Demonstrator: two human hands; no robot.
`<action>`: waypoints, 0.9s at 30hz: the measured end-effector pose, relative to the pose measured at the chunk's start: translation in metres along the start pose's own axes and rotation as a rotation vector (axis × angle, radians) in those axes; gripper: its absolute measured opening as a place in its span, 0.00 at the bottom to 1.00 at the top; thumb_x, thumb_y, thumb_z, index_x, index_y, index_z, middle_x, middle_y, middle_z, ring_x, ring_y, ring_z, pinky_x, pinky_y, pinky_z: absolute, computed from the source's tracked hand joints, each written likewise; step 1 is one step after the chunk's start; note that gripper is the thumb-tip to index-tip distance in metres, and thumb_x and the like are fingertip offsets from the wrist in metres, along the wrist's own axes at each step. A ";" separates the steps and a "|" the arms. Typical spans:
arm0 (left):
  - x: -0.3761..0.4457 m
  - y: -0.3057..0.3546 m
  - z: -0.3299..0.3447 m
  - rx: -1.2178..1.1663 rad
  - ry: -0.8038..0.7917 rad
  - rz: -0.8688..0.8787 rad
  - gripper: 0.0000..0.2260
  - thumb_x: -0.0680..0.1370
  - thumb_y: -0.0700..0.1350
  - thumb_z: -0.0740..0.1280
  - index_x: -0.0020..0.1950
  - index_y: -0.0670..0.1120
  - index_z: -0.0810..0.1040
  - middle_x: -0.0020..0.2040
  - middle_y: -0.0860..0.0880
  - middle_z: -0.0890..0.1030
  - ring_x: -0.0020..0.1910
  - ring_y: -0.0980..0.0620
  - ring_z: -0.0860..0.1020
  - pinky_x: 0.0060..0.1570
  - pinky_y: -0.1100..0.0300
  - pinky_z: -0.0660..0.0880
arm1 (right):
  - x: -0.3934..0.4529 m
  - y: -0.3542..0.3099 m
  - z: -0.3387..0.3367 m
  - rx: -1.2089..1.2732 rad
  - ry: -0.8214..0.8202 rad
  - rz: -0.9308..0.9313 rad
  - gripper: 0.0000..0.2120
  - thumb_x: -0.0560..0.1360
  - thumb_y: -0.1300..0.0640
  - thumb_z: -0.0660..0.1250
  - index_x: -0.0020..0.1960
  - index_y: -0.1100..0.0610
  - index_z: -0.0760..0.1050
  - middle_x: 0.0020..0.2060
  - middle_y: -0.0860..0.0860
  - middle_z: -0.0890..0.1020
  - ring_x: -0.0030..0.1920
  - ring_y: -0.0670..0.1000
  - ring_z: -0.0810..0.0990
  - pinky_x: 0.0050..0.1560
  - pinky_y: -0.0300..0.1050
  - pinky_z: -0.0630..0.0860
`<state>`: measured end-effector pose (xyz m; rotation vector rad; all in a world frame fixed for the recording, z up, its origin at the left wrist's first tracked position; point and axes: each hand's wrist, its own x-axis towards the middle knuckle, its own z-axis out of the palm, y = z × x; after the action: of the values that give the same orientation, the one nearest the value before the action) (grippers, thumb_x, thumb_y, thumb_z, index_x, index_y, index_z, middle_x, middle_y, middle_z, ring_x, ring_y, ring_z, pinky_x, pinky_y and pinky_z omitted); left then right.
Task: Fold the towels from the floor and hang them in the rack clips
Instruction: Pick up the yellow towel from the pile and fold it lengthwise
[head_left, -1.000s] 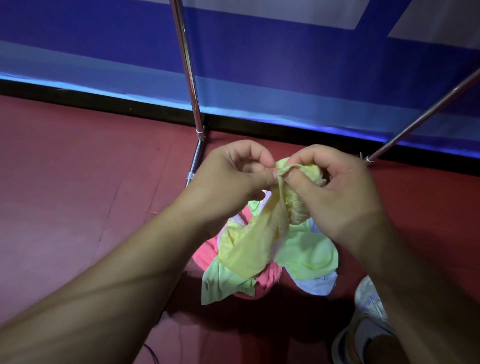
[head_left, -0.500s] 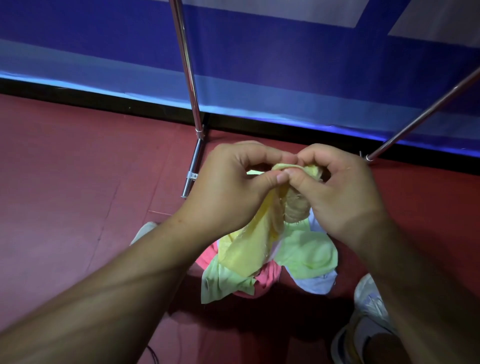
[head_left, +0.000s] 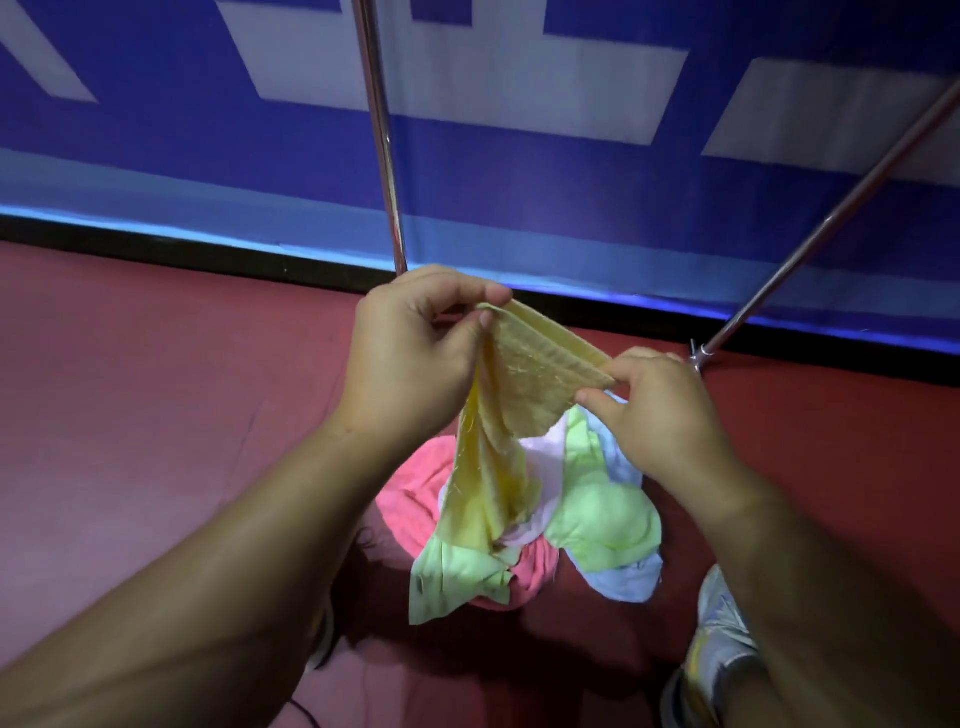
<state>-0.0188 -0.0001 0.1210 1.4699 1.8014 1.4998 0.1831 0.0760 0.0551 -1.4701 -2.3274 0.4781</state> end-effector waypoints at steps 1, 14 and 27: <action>-0.004 0.005 -0.004 0.013 0.019 -0.031 0.15 0.72 0.33 0.69 0.45 0.55 0.82 0.43 0.58 0.82 0.42 0.61 0.82 0.49 0.62 0.80 | -0.009 -0.006 -0.002 0.075 0.063 0.014 0.07 0.70 0.52 0.75 0.36 0.53 0.80 0.34 0.46 0.74 0.39 0.54 0.76 0.42 0.44 0.65; -0.020 0.150 -0.083 -0.031 0.027 -0.030 0.13 0.75 0.34 0.68 0.42 0.52 0.84 0.39 0.56 0.84 0.35 0.60 0.81 0.40 0.65 0.79 | -0.064 -0.104 -0.195 0.216 0.547 0.004 0.05 0.71 0.56 0.69 0.44 0.54 0.83 0.42 0.51 0.85 0.45 0.52 0.82 0.51 0.46 0.75; -0.041 0.218 -0.131 -0.061 -0.147 -0.003 0.13 0.75 0.29 0.61 0.40 0.47 0.77 0.34 0.49 0.74 0.33 0.50 0.72 0.33 0.55 0.73 | -0.112 -0.144 -0.272 0.335 0.311 0.080 0.06 0.75 0.57 0.70 0.41 0.54 0.83 0.35 0.47 0.83 0.36 0.45 0.80 0.43 0.39 0.77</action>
<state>-0.0044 -0.1241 0.3464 1.5061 1.6566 1.3938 0.2387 -0.0575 0.3492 -1.3680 -1.8521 0.5814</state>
